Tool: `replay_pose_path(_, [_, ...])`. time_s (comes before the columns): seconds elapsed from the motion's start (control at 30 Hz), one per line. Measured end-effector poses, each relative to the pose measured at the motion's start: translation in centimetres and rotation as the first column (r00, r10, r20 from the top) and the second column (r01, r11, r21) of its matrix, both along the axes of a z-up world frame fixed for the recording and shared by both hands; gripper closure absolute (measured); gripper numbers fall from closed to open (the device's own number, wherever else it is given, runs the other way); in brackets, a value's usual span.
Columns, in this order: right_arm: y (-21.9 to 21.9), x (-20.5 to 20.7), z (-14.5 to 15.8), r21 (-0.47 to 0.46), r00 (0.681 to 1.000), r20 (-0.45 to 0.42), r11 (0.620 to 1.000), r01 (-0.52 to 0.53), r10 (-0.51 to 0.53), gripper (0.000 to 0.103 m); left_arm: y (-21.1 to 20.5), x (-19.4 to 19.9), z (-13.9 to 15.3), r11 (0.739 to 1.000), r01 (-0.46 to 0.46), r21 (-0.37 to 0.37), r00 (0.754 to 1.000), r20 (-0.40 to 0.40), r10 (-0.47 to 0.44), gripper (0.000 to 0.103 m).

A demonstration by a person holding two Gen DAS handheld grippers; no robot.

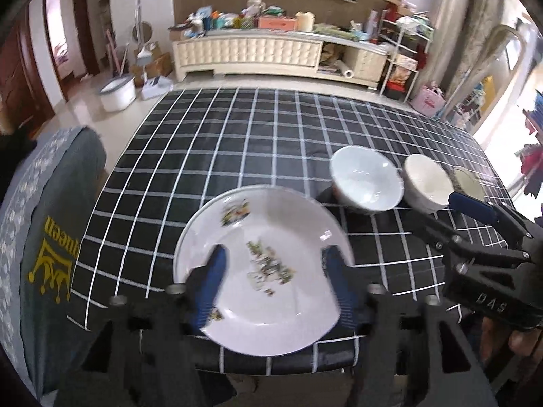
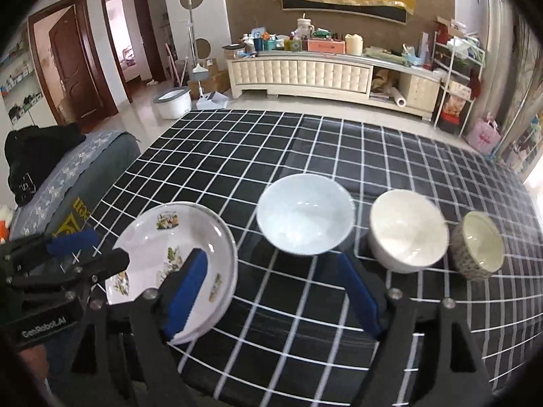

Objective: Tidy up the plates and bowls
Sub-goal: 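Open both grippers and pull back from the plate stack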

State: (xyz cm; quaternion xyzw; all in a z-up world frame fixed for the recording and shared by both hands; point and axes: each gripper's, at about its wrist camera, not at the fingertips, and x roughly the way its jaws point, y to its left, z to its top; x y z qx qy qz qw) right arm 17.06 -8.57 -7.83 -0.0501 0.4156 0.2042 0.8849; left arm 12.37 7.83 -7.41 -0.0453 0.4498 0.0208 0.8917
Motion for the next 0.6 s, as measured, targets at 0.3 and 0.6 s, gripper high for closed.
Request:
replay_pose_path(0.3, [-3.1,0.8,2.7,-0.009,0.999,0.036,0.999,0.032,-0.032,0.013,-2.6,2.0,2.5,0.999,0.047,0.004,0.998,0.04,-0.047,0.033])
replay_pose_path(0.6, [-4.3,3.5,3.8,0.013,0.999,0.022,0.999,0.044,-0.044,0.007,-3.6,5.1,3.6,0.996,0.082,0.016,0.996,0.039,-0.083,0.033])
